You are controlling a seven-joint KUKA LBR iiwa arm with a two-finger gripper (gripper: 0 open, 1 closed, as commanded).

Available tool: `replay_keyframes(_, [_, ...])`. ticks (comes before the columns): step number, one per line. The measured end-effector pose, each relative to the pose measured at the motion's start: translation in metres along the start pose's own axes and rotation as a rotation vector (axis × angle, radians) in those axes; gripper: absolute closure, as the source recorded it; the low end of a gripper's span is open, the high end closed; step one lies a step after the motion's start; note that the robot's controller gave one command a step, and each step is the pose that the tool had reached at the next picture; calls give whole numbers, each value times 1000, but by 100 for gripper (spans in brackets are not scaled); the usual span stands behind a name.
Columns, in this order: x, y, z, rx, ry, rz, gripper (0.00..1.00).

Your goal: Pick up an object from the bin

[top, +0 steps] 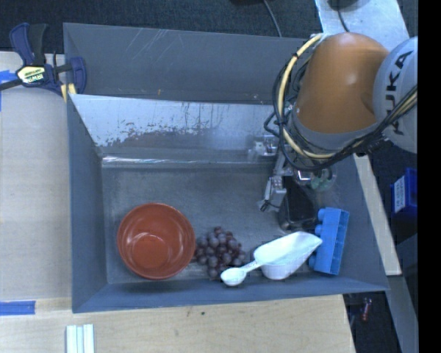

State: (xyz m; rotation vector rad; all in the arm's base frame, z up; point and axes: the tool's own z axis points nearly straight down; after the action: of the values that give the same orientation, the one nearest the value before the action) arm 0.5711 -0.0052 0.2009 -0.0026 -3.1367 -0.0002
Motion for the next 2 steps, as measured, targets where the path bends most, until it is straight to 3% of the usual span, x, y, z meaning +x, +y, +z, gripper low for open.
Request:
replay_keyframes(1, [-2,0,-5,0,-9,0,0])
replay_keyframes(2, [30,-7,72,2,-10,-250,0])
